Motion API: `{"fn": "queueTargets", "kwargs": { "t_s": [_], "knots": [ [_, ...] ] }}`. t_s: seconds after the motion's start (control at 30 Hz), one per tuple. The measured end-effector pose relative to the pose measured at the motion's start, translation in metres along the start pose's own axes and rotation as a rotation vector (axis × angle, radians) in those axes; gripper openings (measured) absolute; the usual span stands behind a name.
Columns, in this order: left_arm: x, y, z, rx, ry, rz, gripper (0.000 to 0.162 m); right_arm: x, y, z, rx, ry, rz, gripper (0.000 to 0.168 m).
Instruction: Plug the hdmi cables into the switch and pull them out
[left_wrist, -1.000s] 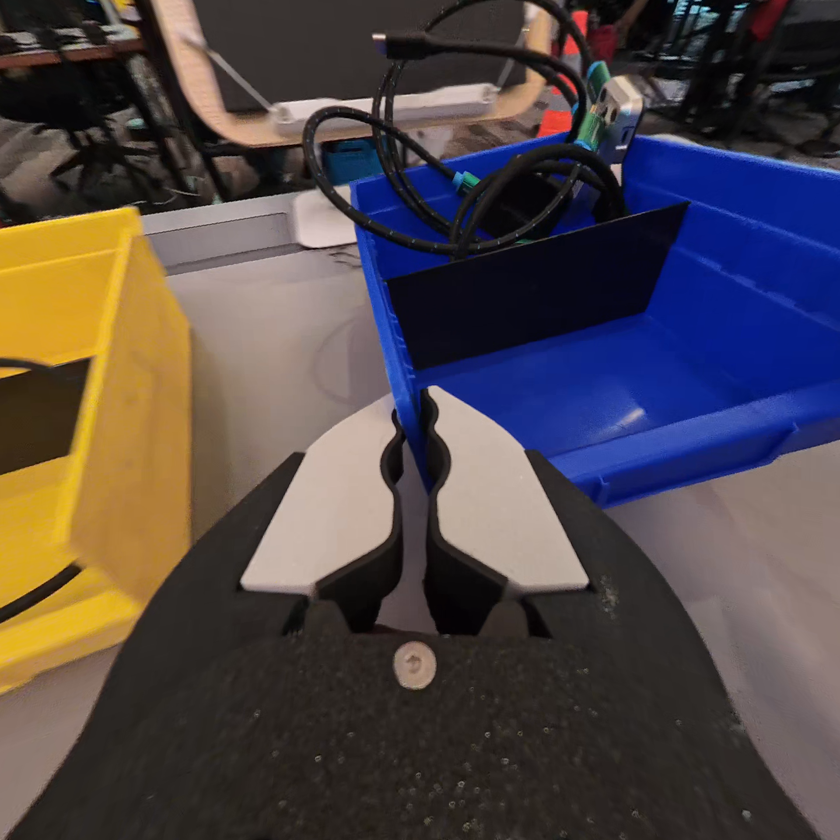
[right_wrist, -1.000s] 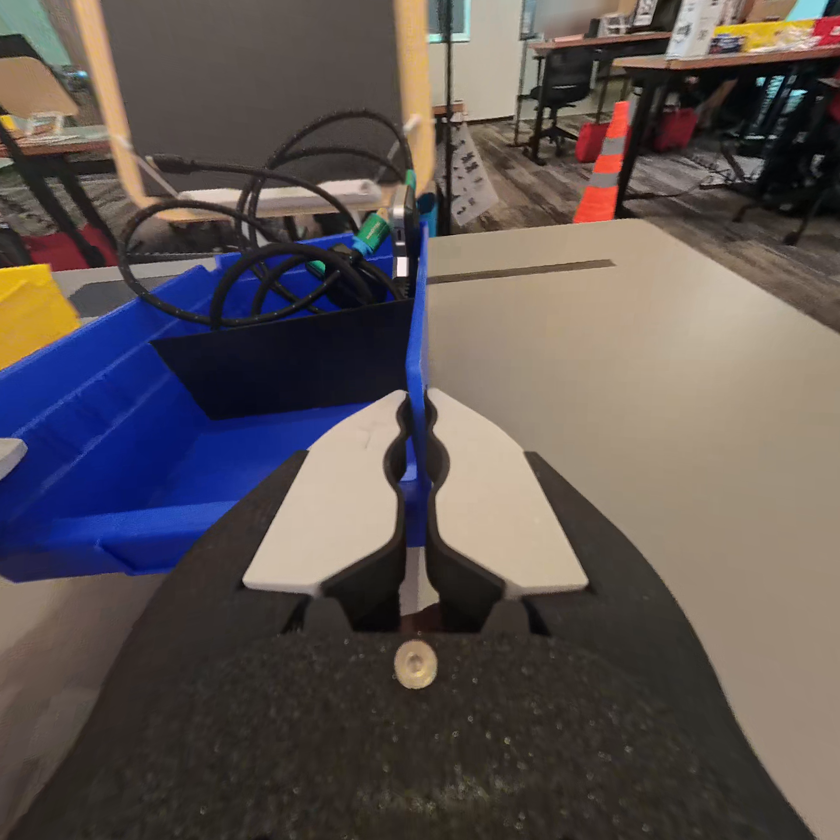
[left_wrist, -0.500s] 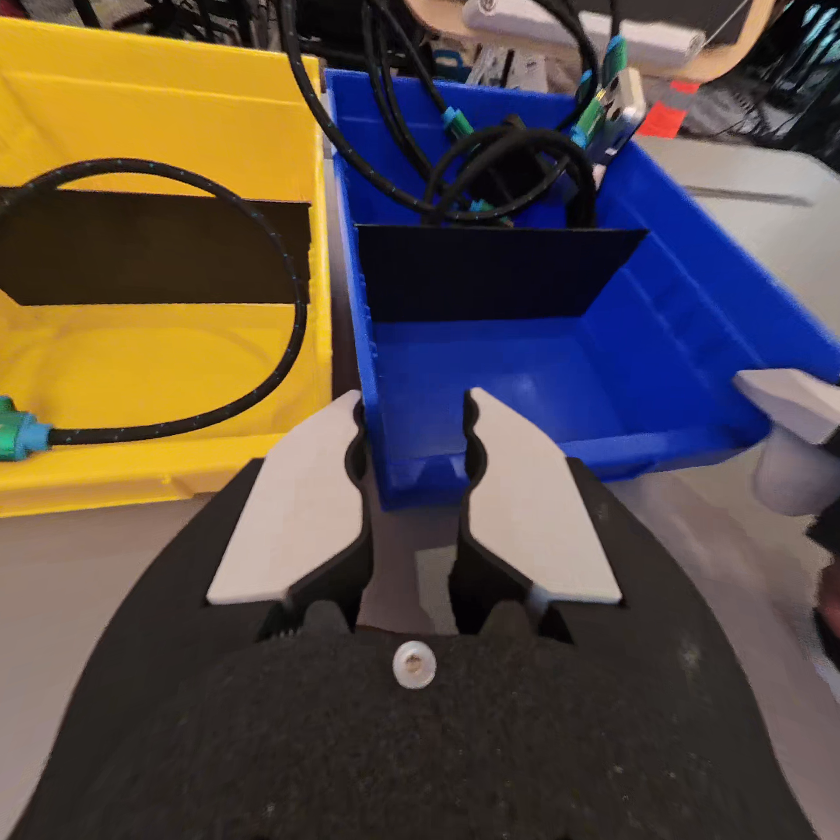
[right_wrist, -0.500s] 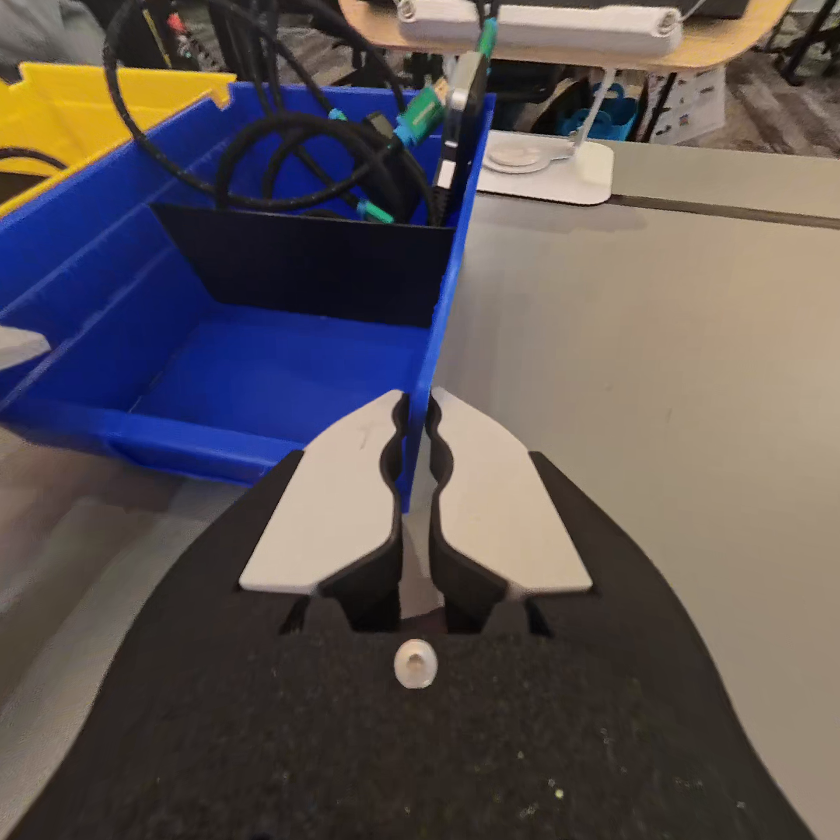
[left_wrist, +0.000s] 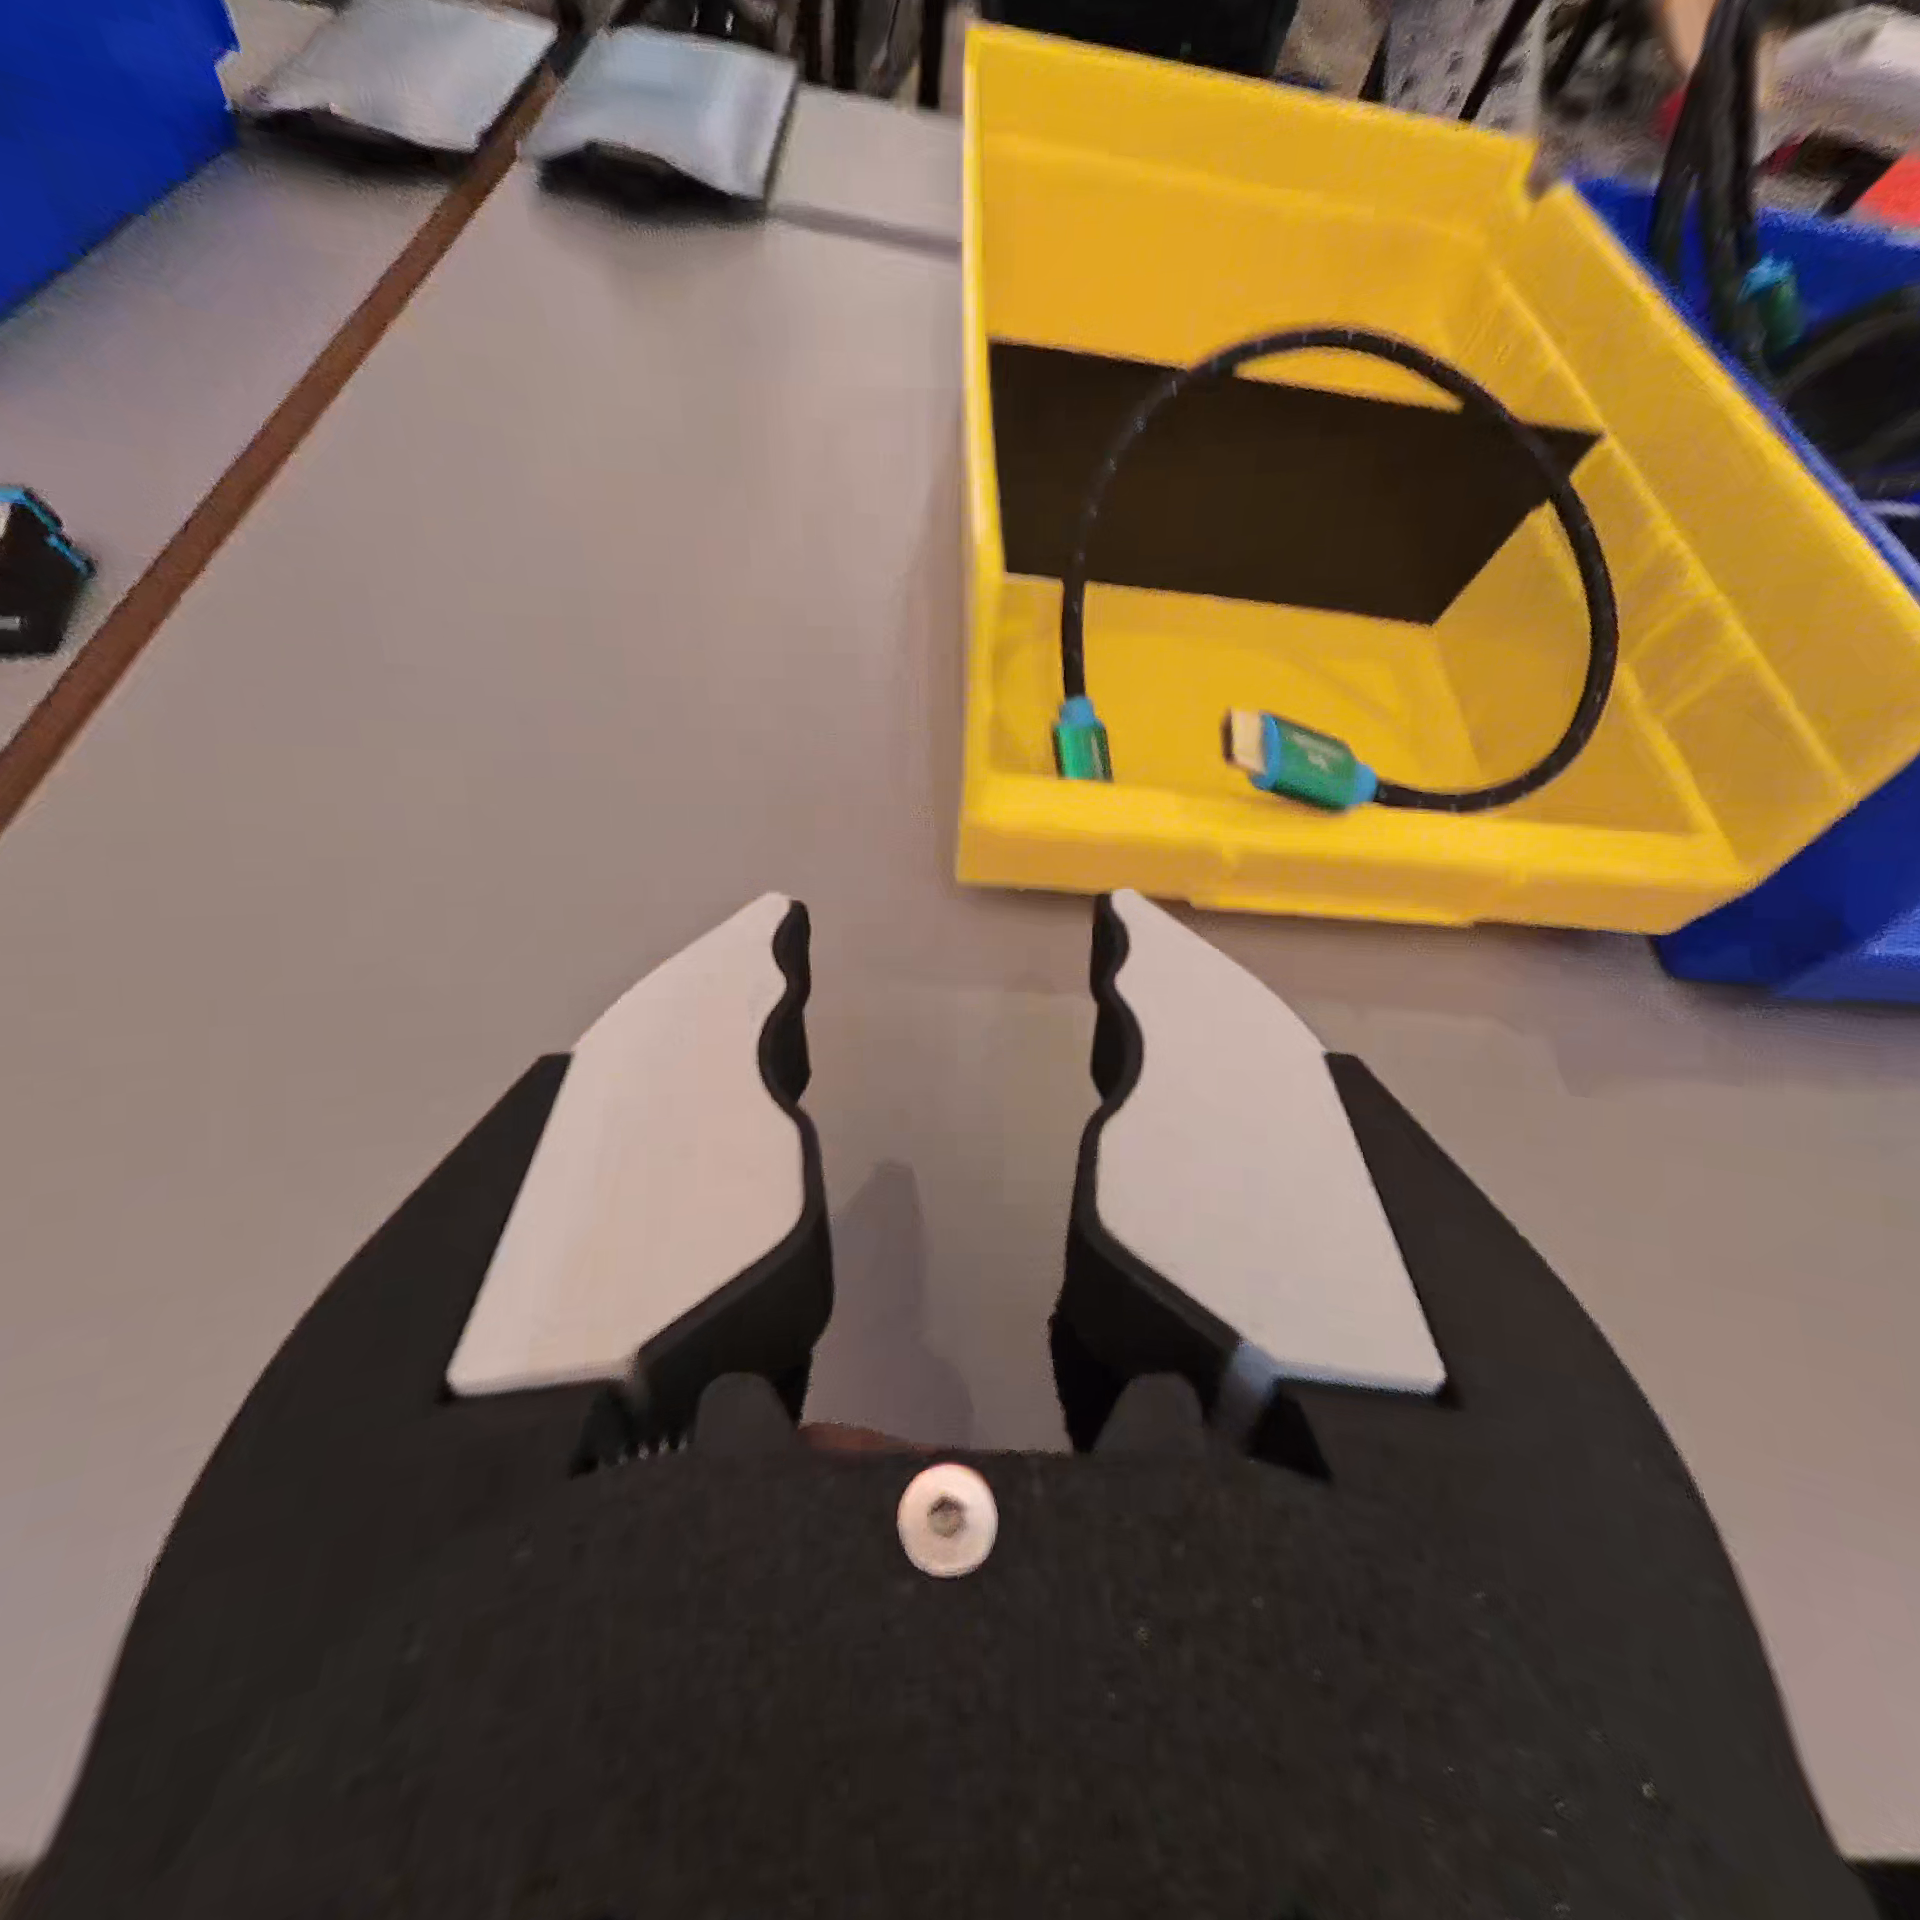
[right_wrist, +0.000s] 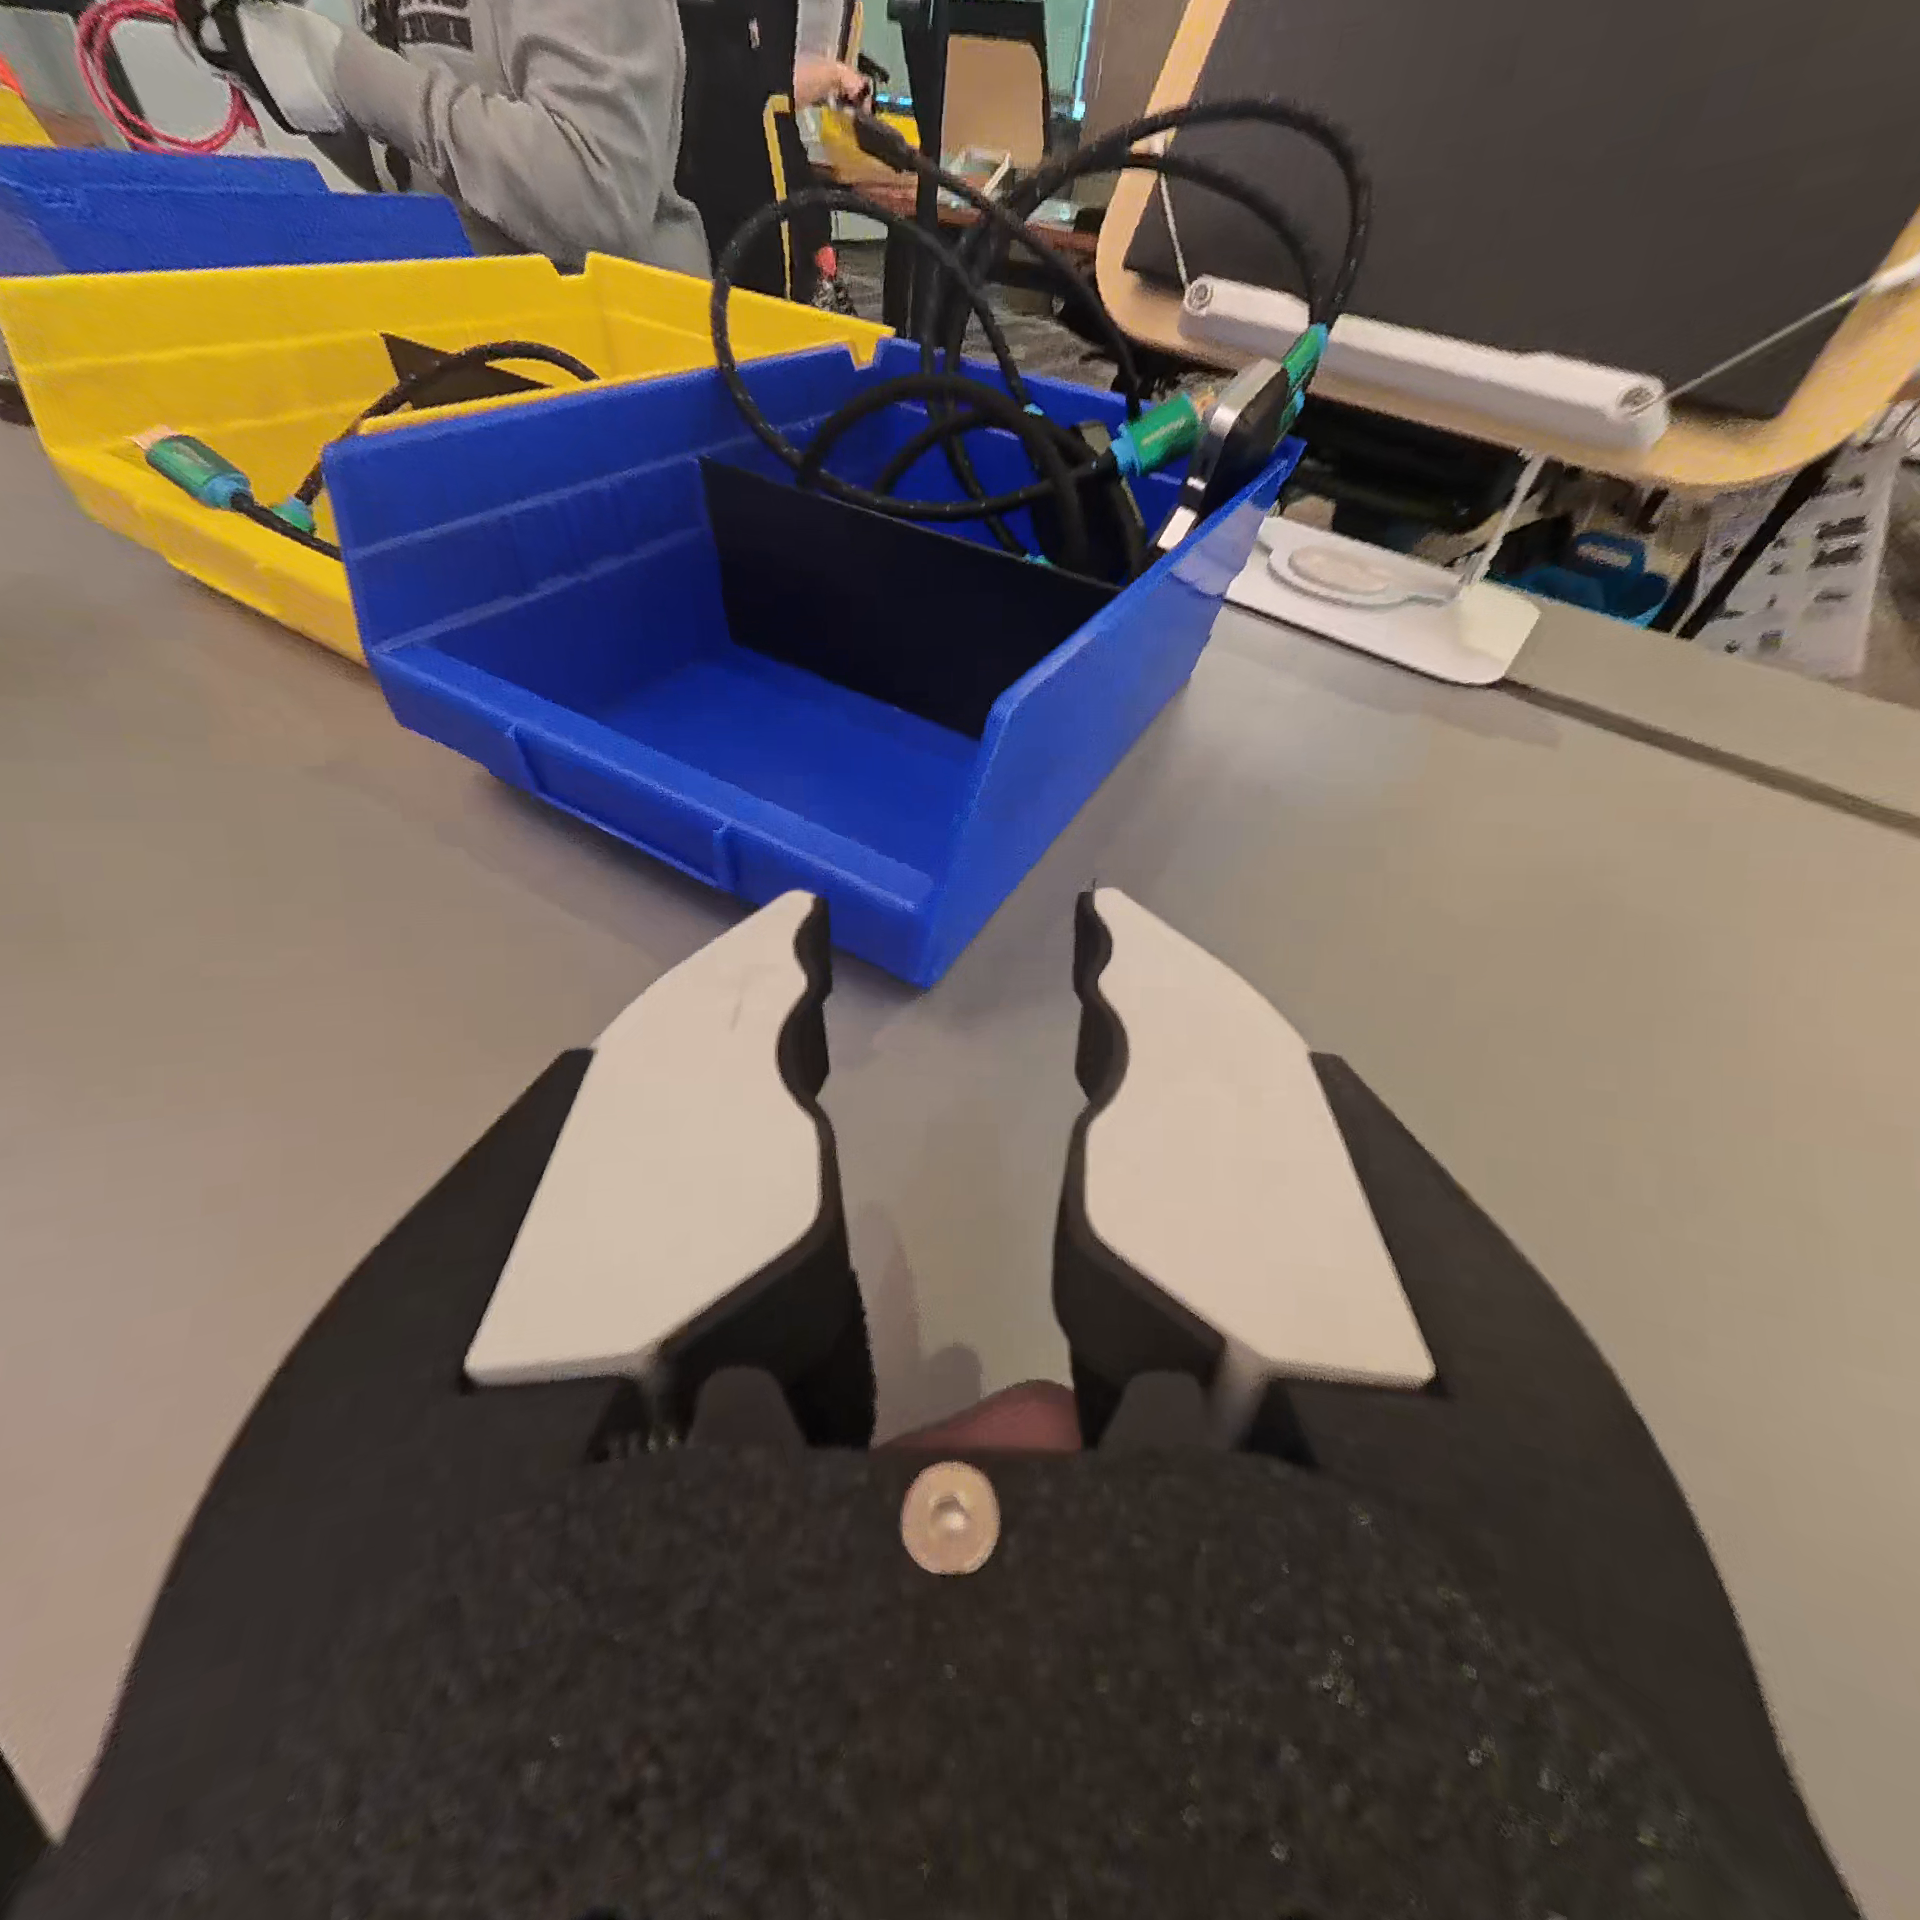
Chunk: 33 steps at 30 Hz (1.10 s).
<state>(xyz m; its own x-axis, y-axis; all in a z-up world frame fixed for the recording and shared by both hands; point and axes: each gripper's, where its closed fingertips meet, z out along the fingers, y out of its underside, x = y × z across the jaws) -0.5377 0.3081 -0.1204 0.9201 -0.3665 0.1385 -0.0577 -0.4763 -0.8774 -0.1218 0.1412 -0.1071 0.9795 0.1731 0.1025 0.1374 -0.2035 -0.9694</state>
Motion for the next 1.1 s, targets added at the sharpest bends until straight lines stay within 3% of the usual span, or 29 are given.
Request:
{"fn": "queueTargets", "kwargs": {
  "t_s": [0.13,0.23,0.27,0.4,0.53,0.67,0.87,0.97,1.03,1.07,1.1],
  "knots": [
    [0.007,-0.020,0.025,0.033,0.100,0.050,0.054,-0.005,0.004,-0.014,0.009,0.006,-0.042,0.044],
    [0.005,-0.036,0.048,0.066,0.020,0.126,0.054,-0.015,0.006,-0.023,0.005,-0.029,-0.038,0.040],
    [0.006,-0.038,0.055,0.071,0.018,0.116,0.051,-0.017,0.007,-0.025,0.002,-0.039,-0.039,0.037],
    [0.010,-0.033,0.069,0.047,0.013,0.118,0.003,-0.036,0.009,-0.031,-0.005,-0.113,-0.054,0.019],
    [0.011,-0.031,0.067,0.036,0.005,0.042,0.003,-0.064,0.009,-0.030,-0.031,-0.188,-0.006,0.014],
    [0.017,-0.019,0.046,0.017,-0.002,0.031,0.003,-0.107,-0.001,-0.012,-0.060,-0.244,0.043,0.020],
    [0.025,0.014,-0.014,-0.022,-0.075,-0.076,0.003,-0.186,-0.032,0.049,-0.117,-0.287,0.167,0.041],
    [0.032,0.033,-0.046,-0.026,-0.147,-0.040,0.003,-0.205,-0.037,0.079,-0.168,-0.162,0.142,0.044],
    [0.039,0.043,-0.065,-0.021,-0.167,-0.028,0.003,-0.202,-0.033,0.096,-0.208,-0.040,0.107,0.038],
    [0.042,0.047,-0.072,-0.020,-0.178,-0.022,0.003,-0.207,-0.025,0.101,-0.268,-0.044,0.089,0.022],
    [0.041,0.050,-0.079,-0.021,-0.197,-0.010,0.003,-0.208,-0.025,0.103,-0.290,-0.043,0.103,0.018]
  ]
}}
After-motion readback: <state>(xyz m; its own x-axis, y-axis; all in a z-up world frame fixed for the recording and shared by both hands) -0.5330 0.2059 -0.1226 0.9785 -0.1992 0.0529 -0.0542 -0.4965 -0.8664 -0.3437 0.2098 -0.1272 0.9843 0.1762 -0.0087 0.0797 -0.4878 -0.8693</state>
